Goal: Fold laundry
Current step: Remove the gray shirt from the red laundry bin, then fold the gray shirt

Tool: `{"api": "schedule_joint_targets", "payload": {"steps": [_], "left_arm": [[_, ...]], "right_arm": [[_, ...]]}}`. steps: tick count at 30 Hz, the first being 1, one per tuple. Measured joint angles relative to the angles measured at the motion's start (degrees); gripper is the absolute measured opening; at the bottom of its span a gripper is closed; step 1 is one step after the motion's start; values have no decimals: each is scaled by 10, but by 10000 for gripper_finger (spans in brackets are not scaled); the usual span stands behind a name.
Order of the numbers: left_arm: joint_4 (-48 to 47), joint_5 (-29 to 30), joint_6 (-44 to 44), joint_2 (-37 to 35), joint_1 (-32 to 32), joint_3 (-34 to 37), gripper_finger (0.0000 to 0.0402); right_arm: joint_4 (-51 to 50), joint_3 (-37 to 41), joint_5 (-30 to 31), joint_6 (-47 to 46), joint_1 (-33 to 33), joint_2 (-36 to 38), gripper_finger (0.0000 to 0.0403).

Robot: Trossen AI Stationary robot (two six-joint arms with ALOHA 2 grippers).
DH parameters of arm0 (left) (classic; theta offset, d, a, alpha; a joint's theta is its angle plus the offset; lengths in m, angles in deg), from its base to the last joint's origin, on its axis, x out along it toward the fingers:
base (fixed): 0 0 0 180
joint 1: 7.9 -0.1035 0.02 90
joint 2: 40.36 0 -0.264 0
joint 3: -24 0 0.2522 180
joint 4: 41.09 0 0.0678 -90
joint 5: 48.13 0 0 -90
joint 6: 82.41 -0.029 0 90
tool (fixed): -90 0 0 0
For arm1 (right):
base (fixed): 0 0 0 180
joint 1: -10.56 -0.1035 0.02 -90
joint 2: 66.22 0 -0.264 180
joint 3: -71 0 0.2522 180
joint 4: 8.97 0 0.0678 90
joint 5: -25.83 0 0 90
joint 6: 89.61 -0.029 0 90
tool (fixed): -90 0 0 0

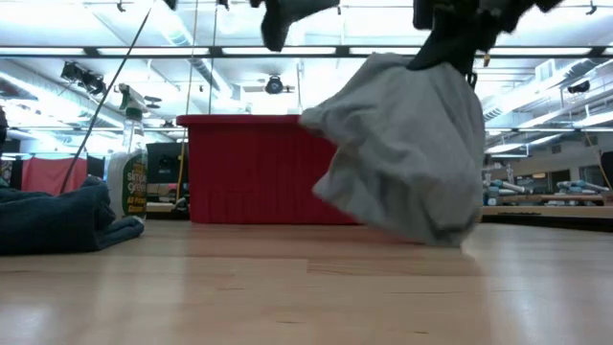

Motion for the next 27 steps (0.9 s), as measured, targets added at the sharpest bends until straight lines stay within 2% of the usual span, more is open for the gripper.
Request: {"api": "schedule_joint_targets", "payload": {"steps": [3, 7, 13, 17, 20, 22, 27], "left_arm": [[-72, 47, 35, 16, 54, 1, 233], [-113, 71, 71, 46, 100, 1, 233], [-108, 72, 102, 90, 106, 1, 233], [-107, 56, 103, 122, 94, 1, 233], [-101, -7, 102, 151, 88, 1, 233], [-102, -36, 103, 169, 92, 1, 233], [-83, -51, 83, 203, 103, 1, 233]], "right_arm": [[113, 62, 3, -18, -27, -26, 23], [221, 124, 1, -32, -74, -70, 79], [223, 151, -4, -131, -128, -107, 199], [204, 151, 46, -268, -136, -106, 252], [206, 151, 82, -351, -130, -105, 262], [213, 151, 96, -372, -129, -105, 259], [245, 150, 101, -404, -130, -105, 230]]}}
